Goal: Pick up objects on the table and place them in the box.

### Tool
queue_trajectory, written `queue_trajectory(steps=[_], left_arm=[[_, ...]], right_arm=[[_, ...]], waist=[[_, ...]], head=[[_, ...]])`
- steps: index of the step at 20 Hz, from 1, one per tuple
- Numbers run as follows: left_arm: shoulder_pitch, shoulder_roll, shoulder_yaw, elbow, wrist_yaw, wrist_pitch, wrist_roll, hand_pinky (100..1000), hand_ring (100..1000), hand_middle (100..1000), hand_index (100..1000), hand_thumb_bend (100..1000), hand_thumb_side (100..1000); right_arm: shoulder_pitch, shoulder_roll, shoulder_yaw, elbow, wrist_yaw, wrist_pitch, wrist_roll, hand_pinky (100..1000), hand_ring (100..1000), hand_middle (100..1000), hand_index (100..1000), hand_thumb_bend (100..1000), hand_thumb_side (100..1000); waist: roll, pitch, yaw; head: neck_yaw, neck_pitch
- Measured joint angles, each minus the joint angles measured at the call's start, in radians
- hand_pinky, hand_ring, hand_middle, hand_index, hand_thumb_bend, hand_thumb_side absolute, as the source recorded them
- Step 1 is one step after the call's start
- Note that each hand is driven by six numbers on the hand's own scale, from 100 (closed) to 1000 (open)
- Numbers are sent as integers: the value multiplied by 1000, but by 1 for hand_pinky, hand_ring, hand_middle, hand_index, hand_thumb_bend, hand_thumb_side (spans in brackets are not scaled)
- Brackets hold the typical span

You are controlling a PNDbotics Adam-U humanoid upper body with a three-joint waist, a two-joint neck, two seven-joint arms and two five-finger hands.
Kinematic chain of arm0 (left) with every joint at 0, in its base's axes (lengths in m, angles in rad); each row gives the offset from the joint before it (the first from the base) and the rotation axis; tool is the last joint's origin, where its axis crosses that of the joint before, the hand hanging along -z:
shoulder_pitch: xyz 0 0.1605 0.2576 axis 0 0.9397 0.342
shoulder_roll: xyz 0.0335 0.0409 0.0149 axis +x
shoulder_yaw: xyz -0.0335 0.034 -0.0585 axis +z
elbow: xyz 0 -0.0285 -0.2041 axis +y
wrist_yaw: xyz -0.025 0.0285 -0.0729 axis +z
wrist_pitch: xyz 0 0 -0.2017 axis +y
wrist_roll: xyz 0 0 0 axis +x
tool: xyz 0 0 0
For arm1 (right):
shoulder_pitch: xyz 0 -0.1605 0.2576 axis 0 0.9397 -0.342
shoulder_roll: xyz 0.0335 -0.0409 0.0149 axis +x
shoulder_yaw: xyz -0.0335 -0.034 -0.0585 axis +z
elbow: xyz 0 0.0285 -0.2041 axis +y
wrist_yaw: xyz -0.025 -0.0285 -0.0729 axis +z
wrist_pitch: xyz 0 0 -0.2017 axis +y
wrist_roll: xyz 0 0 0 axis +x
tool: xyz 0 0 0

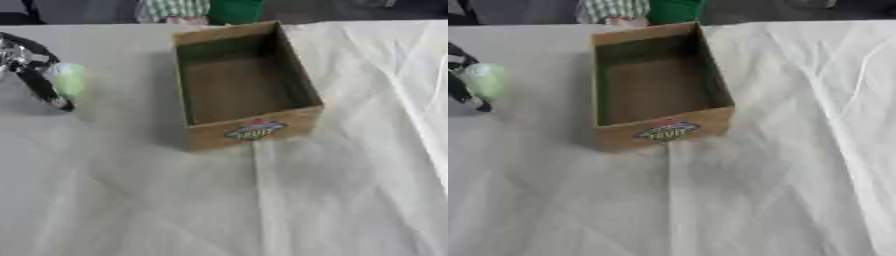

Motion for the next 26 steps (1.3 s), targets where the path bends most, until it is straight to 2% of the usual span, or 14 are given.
queue_trajectory(steps=[6,9,13,16,18,20,23,26], left_arm=[[0,-10,3,16,-62,10,61,708,879,863,1000,497,648],[0,-16,8,21,-80,14,94,680,847,806,995,440,620],[0,-19,11,25,-76,11,124,653,816,768,946,347,587],[-1,-23,12,25,-60,11,125,636,796,755,933,305,570],[-1,-24,12,25,-46,12,119,642,799,769,940,353,583],[-2,-24,18,27,-23,13,97,650,802,771,948,362,583],[-5,-24,26,29,21,19,52,642,792,755,934,290,577],[-10,-24,29,16,38,27,40,569,727,647,859,175,507]], right_arm=[[0,5,0,0,0,-2,2,828,677,740,913,100,695],[0,5,0,0,0,-2,2,829,677,740,913,100,695],[0,6,0,0,0,-1,2,830,678,740,914,100,694],[0,6,0,0,0,-1,3,830,678,740,914,100,693],[0,6,0,0,0,-1,2,830,678,739,914,100,692],[0,6,0,0,0,0,2,831,678,739,914,100,692],[0,6,0,0,0,0,1,831,678,739,914,100,689],[0,6,0,0,0,1,1,831,677,738,914,100,688]], waist=[[0,3,-2],[0,4,-2],[0,6,-2],[0,6,0],[0,6,1],[1,6,2],[2,6,3],[3,6,4]], head=[[5,-5],[7,-6],[7,-5],[7,-5],[7,-5],[7,-5],[7,-5],[7,-5]])
